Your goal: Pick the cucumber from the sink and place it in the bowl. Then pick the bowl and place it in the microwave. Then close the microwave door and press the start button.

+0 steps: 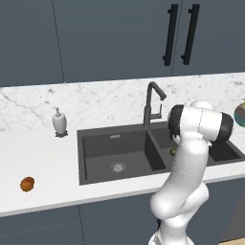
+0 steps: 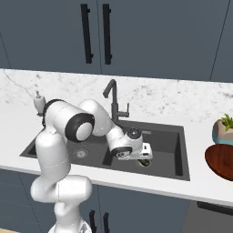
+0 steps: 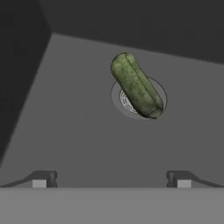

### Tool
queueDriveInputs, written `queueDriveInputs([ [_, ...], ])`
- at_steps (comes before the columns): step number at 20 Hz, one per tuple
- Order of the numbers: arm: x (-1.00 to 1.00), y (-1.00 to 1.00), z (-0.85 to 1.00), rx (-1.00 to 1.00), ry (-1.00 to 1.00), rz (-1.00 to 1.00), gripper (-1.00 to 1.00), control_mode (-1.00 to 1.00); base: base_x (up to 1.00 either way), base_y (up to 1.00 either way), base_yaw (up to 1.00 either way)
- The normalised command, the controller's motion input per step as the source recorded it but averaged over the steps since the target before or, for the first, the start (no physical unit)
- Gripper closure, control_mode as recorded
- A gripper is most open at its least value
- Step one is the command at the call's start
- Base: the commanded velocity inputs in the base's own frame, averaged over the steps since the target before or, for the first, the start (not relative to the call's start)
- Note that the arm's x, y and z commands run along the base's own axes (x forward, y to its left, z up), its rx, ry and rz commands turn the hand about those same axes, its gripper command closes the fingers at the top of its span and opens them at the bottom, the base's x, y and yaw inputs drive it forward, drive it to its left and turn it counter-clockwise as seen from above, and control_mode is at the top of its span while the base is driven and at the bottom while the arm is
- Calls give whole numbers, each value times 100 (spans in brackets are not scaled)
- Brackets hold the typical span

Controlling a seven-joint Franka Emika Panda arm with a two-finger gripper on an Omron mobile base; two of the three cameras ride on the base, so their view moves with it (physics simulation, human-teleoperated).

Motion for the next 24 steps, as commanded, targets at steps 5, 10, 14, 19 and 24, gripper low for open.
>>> queueDriveInputs([
  [5, 39, -59, 0, 11, 3, 0, -100, -100, 0, 0, 0],
  [10, 65, -4, -31, 1, 1, 0, -100, -100, 0, 0, 0],
  [14, 68, 0, -20, 0, 0, 0, -100, -100, 0, 0, 0],
  [19, 40, -11, -5, 0, 0, 0, -100, -100, 0, 0, 0],
  [24, 50, -10, -26, 0, 4, 0, -100, -100, 0, 0, 0],
])
